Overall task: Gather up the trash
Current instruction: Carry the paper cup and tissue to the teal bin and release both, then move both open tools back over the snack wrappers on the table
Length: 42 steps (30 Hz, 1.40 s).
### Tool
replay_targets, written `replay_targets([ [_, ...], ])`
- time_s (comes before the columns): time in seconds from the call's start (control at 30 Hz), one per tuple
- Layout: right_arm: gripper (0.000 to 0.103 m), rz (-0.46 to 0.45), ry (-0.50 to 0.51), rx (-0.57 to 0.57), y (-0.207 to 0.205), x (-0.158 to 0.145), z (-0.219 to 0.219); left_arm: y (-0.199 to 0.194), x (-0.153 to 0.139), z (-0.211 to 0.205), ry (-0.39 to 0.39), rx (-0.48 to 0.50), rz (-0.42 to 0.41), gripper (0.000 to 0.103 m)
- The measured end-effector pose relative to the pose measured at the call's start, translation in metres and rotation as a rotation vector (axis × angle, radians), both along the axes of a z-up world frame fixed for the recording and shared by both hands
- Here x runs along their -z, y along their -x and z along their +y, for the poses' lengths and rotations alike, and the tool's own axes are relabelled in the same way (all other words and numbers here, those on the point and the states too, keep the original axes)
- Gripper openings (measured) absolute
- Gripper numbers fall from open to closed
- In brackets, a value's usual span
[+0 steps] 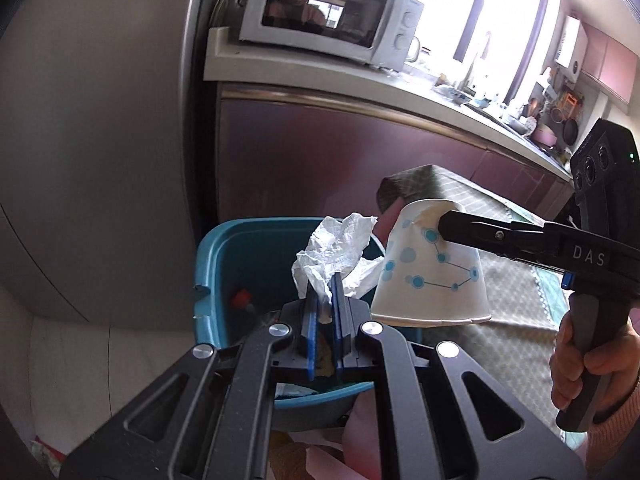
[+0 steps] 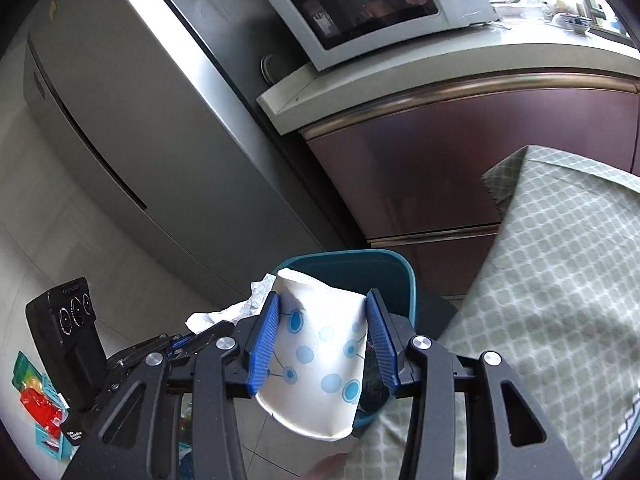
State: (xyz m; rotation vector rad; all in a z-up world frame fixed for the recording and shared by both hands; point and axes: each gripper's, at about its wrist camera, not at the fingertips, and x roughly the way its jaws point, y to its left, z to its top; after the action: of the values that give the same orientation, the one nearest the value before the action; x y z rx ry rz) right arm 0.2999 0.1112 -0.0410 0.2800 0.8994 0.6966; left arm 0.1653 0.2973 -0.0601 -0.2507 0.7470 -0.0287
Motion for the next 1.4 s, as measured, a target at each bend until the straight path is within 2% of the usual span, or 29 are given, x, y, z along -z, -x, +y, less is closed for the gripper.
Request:
replay_targets([
  [0.33, 0.044, 0.073, 0.084, -0.01, -0.018, 0.028, 0.034, -0.024, 0.044, 0.011, 0.001, -0.015, 0.095, 0.009],
  [0.47, 0.048, 0.085, 0.093, 0.014, -0.019, 0.035, 0.033, -0.032, 0.058, 0.011, 0.009, -0.008, 0.119, 0.017],
  [0.6, 0.048, 0.084, 0.084, 0.02, -0.015, 0.034, 0.022, -0.032, 0.064, 0.008, 0.01, -0.008, 0.126, 0.025],
  [0.73, 0.048, 0.06, 0.079, 0.011, -0.003, 0.028, 0.007, -0.024, 0.057, 0.001, -0.01, 0.006, 0.092, 0.029],
  [0.97, 0.052, -0.008, 0.062, 0.004, 0.032, 0.008, -0.035, -0.007, 0.025, -0.03, -0.031, 0.063, 0.008, 0.031],
  [1.17, 0.054, -0.087, 0.047, 0.043, 0.074, -0.016, -0.09, 0.007, -0.007, -0.078, -0.033, 0.156, -0.085, 0.036],
  [1.4, 0.056, -0.127, 0.038, 0.167, 0.122, -0.028, -0.171, 0.021, -0.025, -0.153, -0.018, 0.318, -0.137, 0.038],
])
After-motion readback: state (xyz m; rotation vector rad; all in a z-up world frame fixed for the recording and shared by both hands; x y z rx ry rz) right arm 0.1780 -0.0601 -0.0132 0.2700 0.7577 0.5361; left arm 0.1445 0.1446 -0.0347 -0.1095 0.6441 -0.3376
